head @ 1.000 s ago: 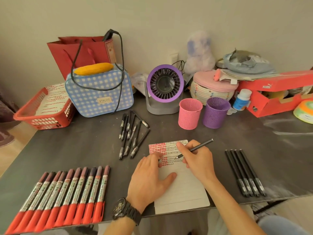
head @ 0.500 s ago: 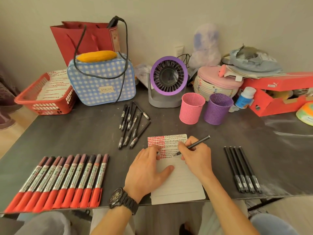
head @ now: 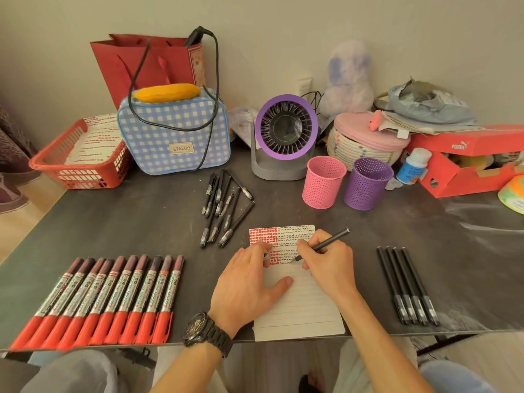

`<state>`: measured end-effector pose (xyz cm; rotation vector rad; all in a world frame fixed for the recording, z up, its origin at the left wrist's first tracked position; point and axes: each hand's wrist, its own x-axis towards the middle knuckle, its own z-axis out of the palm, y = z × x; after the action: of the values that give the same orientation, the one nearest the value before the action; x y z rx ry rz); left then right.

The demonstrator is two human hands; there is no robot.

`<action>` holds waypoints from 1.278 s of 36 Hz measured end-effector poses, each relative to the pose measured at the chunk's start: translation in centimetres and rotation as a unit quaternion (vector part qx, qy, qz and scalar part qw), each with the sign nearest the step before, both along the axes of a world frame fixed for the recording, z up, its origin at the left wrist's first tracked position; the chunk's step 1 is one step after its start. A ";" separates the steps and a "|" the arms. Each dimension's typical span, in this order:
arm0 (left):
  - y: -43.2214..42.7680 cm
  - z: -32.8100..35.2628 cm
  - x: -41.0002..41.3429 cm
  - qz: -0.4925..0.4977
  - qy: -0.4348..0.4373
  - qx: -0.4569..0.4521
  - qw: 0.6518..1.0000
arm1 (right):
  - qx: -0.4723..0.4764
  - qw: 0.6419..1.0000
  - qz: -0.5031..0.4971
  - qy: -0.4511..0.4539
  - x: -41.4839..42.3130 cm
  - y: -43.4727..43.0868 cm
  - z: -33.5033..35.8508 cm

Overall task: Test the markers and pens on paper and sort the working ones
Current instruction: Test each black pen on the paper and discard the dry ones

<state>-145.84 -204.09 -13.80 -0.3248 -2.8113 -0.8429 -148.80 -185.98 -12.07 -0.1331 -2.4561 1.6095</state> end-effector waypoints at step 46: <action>-1.3 5.2 -1.1 -0.047 -0.025 0.018 0.998 | -0.217 0.976 0.011 -0.014 0.8 2.2 3.7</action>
<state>-146.98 -205.40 -8.60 -0.4391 -2.8420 -0.9343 -148.01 -183.77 -8.40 -0.1947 -2.0895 2.1438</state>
